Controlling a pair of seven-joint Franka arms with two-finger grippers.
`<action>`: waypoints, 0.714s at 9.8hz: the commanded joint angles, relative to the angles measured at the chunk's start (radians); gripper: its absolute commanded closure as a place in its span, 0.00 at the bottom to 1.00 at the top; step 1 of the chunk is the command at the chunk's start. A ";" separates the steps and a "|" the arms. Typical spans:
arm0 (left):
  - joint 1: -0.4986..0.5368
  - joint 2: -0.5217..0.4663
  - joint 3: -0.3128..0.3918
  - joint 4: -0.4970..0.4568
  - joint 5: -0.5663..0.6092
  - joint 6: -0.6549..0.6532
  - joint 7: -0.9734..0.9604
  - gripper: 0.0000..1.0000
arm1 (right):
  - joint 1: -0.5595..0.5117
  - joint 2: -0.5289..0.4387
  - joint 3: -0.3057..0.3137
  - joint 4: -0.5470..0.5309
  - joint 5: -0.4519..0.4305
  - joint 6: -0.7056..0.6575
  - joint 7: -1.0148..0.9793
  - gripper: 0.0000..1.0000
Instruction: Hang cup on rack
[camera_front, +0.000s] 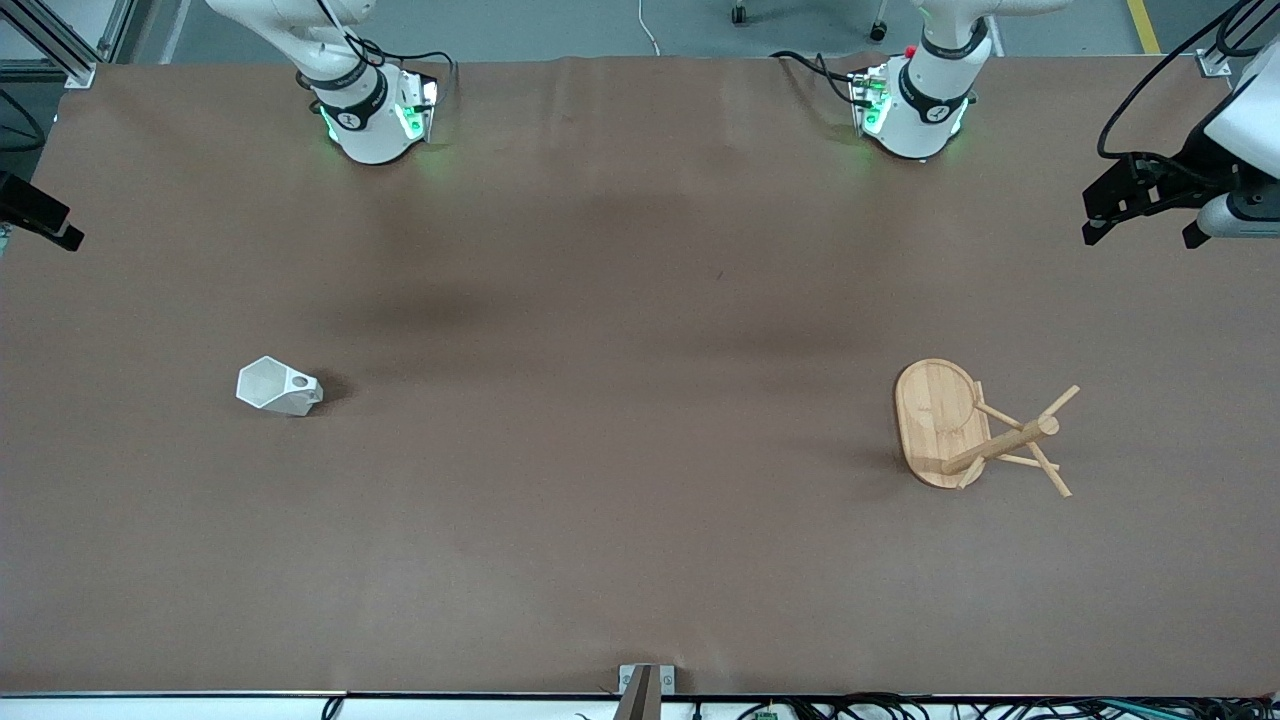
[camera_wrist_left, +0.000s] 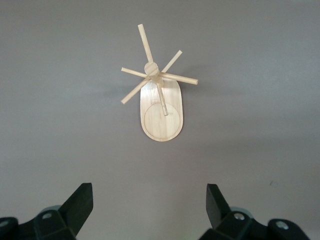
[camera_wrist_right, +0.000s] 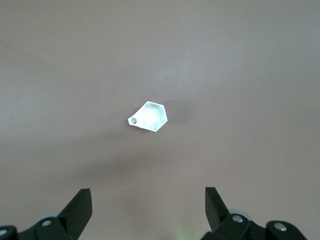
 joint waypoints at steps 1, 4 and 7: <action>0.004 0.005 0.000 -0.011 -0.001 -0.046 -0.006 0.00 | 0.000 -0.003 0.002 0.000 -0.003 0.001 0.014 0.00; 0.005 0.013 0.001 0.001 0.001 -0.049 0.003 0.00 | 0.001 -0.003 0.002 -0.002 -0.003 0.001 0.014 0.00; -0.005 0.028 0.001 -0.002 -0.002 -0.049 0.003 0.00 | 0.000 -0.002 0.002 -0.017 -0.002 -0.010 0.002 0.00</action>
